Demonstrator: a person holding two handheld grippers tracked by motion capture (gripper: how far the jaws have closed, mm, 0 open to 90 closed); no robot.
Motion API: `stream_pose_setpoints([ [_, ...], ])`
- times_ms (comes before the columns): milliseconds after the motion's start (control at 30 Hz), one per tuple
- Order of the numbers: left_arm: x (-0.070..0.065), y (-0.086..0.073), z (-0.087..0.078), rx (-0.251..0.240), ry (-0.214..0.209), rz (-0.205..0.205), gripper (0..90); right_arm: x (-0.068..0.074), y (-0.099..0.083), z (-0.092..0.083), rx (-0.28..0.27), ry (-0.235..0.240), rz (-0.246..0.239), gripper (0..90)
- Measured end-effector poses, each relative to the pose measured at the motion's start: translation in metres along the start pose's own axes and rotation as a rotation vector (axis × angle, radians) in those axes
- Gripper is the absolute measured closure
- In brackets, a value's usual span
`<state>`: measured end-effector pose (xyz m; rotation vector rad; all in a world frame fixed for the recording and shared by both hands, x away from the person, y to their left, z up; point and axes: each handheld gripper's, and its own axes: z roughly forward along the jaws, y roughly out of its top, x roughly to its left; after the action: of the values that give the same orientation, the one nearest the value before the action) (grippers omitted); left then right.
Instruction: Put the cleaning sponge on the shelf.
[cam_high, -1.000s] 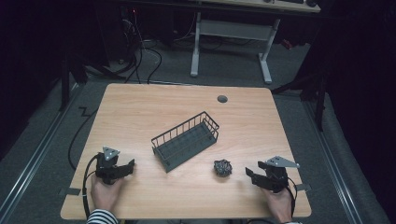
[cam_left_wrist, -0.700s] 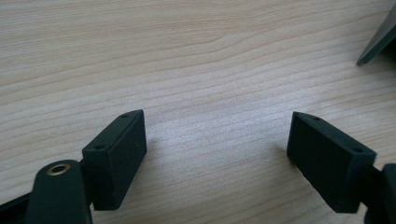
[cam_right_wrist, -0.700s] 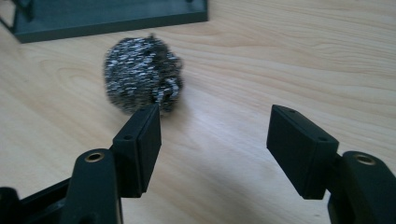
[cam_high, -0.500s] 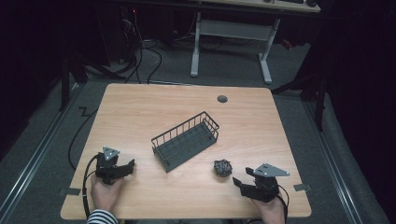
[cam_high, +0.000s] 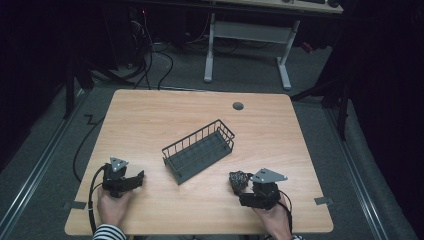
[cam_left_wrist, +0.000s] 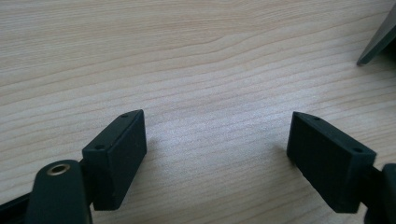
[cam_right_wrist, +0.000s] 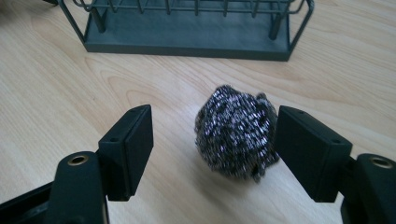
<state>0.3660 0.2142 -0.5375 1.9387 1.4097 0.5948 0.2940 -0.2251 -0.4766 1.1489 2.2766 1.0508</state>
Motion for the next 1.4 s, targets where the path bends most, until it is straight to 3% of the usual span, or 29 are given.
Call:
stream_pose_setpoints([
  [167,0.0,0.0,0.0,0.0,0.0,0.0,20.4,0.001,0.006,0.016,0.03,-0.023,-0.017,27.6],
  [367,0.0,0.0,0.0,0.0,0.001,-0.001,20.5,-0.005,0.007,0.03,0.071,-0.085,-0.02,25.4],
  [667,0.0,0.0,0.0,0.0,0.002,-0.002,20.5,-0.013,-0.001,0.044,0.12,-0.077,0.009,28.7],
  [1033,0.0,0.0,0.0,0.0,0.002,-0.002,20.5,-0.013,-0.006,0.038,0.086,-0.055,0.009,36.6],
  [1400,0.0,0.0,0.0,0.0,0.002,-0.002,20.4,-0.013,0.004,0.025,0.022,-0.021,0.006,38.4],
])
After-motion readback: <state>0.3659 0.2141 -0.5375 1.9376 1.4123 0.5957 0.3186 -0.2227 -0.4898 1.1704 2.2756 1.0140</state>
